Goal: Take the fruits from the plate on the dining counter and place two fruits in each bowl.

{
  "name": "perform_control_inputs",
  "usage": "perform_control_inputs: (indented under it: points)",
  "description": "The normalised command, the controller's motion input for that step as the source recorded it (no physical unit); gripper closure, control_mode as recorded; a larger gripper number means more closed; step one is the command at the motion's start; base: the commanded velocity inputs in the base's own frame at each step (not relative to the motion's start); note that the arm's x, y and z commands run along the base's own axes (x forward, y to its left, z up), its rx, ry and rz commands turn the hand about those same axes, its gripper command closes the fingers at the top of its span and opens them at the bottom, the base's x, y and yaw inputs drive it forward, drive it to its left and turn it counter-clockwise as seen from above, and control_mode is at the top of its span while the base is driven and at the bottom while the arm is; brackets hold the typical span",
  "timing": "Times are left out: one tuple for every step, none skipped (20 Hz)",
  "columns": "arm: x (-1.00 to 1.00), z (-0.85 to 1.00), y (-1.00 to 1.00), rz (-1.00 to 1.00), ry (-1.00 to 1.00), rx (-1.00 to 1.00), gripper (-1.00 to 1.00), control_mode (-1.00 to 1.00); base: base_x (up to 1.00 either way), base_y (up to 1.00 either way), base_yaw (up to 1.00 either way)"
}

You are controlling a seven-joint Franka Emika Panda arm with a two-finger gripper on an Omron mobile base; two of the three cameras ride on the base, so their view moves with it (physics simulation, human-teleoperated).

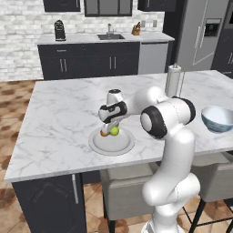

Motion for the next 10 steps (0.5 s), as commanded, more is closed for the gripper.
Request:
perform_control_inputs:
  points:
    - [-0.04,-0.09,-0.04,0.0,0.0,0.0,-1.0,-1.0,0.0,0.0,0.0]
    - [0.0,-0.06,-0.09,0.0,0.0,0.0,-1.0,-1.0,0.0,0.0,0.0]
    - [0.0,-0.05,-0.11,0.0,0.0,0.0,-1.0,-1.0,0.0,0.0,0.0]
    - [0.01,-0.02,-0.12,0.0,0.0,0.0,-1.0,-1.0,0.0,0.0,0.0]
    - [0.0,-0.02,-0.13,-0.01,0.0,0.0,-1.0,-1.0,0.0,0.0,0.0]
    - [0.0,-0.06,-0.08,-0.01,0.0,0.0,-1.0,-1.0,0.0,0.0,0.0]
    - [0.0,-0.11,-0.03,0.0,0.0,0.0,-1.0,-1.0,0.0,0.0,0.0]
    - [0.0,-0.18,-0.01,0.0,0.0,0.0,-1.0,-1.0,0.0,0.0,0.0]
    - [0.0,-0.2,-0.03,0.0,0.0,0.0,-1.0,-1.0,0.0,0.0,0.0]
    - [0.0,-0.15,-0.02,0.0,0.0,0.0,-1.0,-1.0,0.0,0.0,0.0]
